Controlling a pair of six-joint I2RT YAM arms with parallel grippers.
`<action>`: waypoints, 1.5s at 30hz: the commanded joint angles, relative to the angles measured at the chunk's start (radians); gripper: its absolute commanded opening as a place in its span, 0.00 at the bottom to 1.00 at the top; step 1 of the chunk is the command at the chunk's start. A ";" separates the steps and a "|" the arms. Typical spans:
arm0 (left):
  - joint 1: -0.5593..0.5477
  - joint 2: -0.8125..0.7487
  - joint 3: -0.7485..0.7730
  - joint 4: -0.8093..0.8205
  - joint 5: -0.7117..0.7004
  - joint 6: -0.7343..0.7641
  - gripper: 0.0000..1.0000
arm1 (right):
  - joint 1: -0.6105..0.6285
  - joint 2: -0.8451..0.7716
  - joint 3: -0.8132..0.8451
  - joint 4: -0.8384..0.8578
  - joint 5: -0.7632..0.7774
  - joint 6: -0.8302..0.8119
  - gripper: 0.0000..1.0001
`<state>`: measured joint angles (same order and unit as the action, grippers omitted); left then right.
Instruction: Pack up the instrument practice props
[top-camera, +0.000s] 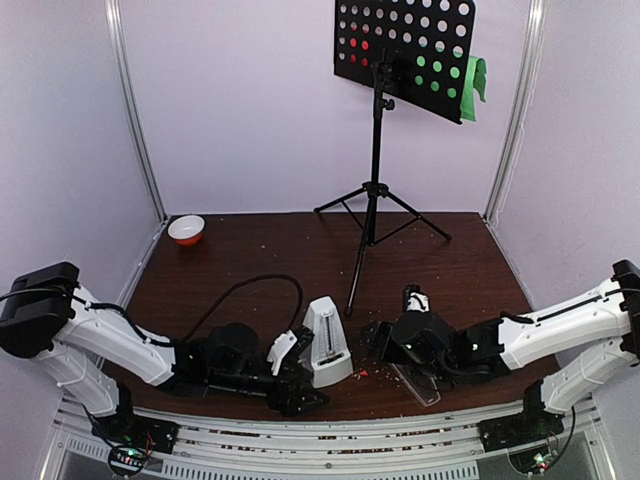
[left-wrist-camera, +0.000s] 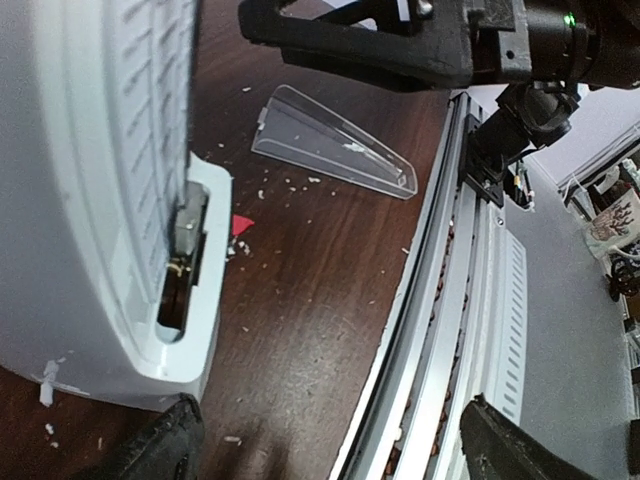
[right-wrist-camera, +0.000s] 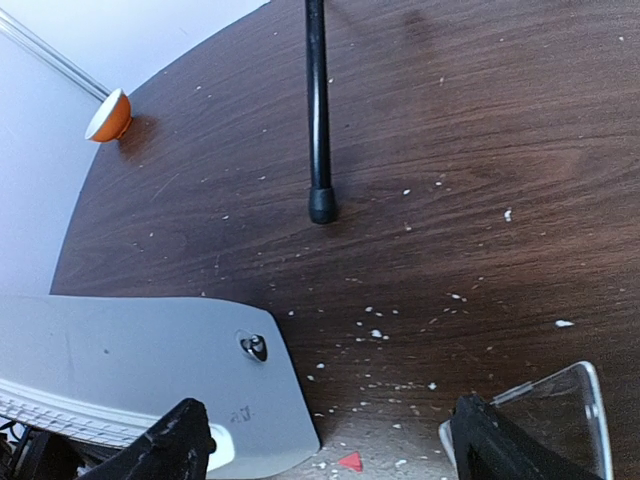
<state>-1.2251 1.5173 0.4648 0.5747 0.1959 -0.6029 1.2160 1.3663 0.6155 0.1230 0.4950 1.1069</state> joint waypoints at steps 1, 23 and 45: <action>-0.031 0.034 0.042 0.123 0.034 0.024 0.92 | -0.004 -0.064 0.003 -0.201 0.103 0.020 0.86; -0.029 -0.336 -0.139 -0.049 -0.265 0.016 0.97 | -0.106 -0.460 -0.331 -0.398 -0.011 0.164 0.67; -0.029 -0.399 -0.176 -0.062 -0.303 -0.004 0.97 | -0.107 -0.096 -0.158 -0.295 -0.112 0.042 0.43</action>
<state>-1.2541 1.1374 0.3077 0.4953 -0.0799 -0.6010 1.1091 1.2835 0.4408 -0.1688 0.3908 1.1652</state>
